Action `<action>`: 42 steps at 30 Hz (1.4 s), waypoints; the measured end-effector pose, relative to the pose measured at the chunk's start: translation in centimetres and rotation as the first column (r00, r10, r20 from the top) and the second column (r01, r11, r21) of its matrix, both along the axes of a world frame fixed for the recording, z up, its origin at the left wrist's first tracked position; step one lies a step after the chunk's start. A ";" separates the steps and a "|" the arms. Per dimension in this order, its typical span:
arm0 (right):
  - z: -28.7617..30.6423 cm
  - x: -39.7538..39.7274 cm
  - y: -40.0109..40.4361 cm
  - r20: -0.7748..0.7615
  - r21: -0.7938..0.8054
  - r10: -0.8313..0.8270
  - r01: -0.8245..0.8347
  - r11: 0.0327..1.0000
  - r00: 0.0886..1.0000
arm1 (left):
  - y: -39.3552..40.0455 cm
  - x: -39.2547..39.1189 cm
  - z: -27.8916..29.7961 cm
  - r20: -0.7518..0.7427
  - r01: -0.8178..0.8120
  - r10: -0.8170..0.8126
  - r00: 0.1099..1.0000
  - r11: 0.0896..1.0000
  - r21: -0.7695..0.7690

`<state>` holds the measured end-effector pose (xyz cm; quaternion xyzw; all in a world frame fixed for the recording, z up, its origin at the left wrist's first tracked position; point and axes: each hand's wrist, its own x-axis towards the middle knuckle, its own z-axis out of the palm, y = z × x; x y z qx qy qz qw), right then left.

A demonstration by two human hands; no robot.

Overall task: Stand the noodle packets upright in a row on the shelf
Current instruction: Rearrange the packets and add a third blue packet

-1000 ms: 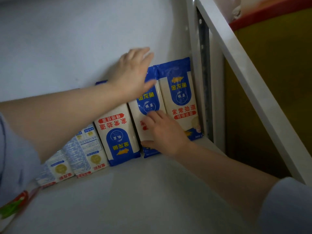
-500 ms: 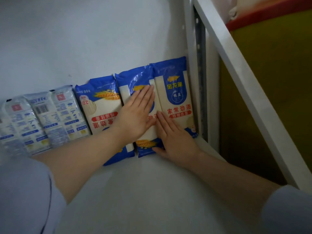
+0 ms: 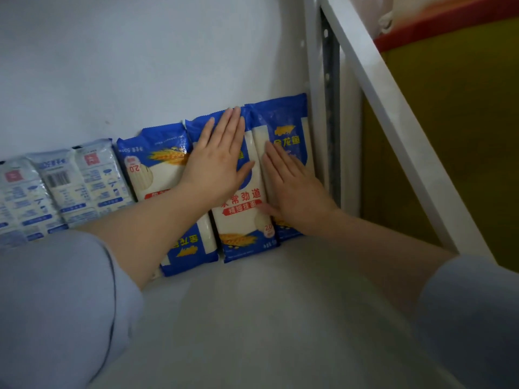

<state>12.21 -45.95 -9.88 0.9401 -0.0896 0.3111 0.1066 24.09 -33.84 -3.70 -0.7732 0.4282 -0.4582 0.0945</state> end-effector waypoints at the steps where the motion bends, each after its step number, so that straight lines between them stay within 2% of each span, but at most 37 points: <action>1: 0.1 -0.1 -0.1 0.028 -0.007 0.019 -0.019 1.000 0.999 | 0.0 0.0 0.1 0.000 -0.006 0.006 1.000 1.000 -0.014; 4: 1.6 0.3 -0.6 0.097 -0.001 0.045 -0.045 0.999 0.994 | 0.0 -0.6 -0.9 0.010 0.016 -0.015 1.000 0.999 -0.032; 8: 3.4 1.9 -1.4 0.061 -0.023 0.022 -0.021 1.000 0.998 | 0.0 -0.6 -1.7 -0.003 0.043 -0.043 0.999 0.999 0.020; 14: 2.7 1.1 -0.7 0.172 0.027 0.028 -0.033 0.999 0.985 | -0.8 -0.7 0.2 -0.007 0.030 -0.031 0.999 0.997 -0.068; 17: 1.0 0.6 -0.6 0.107 0.036 0.041 -0.045 0.998 0.993 | 0.6 -1.5 -1.8 0.004 -0.003 0.003 1.000 0.999 -0.042; 20: 1.6 1.1 -1.2 0.058 0.082 0.007 -0.011 0.997 0.998 | 1.5 -1.2 -2.7 -0.069 -0.091 0.088 0.994 0.995 -0.041; 25: 3.2 1.6 -1.1 0.138 0.167 -0.068 0.045 0.985 0.988 | 0.6 -1.0 -0.4 -0.139 -0.089 0.072 0.988 0.988 -0.124; 31: 3.3 1.1 -0.9 0.137 0.236 -0.131 0.096 0.967 0.982 | 3.0 -1.0 -0.5 -0.160 -0.135 0.112 0.981 0.981 -0.139; 35: 3.9 0.2 1.5 0.155 0.206 -0.016 -0.017 0.978 0.988 | 5.8 -1.8 2.6 -0.163 -0.062 0.026 0.986 0.973 -0.223; 38: 2.8 -0.7 5.0 0.051 0.136 0.050 -0.056 0.989 0.997 | 8.8 -3.0 2.5 -0.188 -0.063 0.037 0.981 0.989 -0.132; 42: 1.4 -1.5 10.1 -0.147 0.121 0.047 -0.029 0.992 0.988 | 13.1 -5.3 -1.6 -0.282 -0.084 0.113 0.953 0.990 0.111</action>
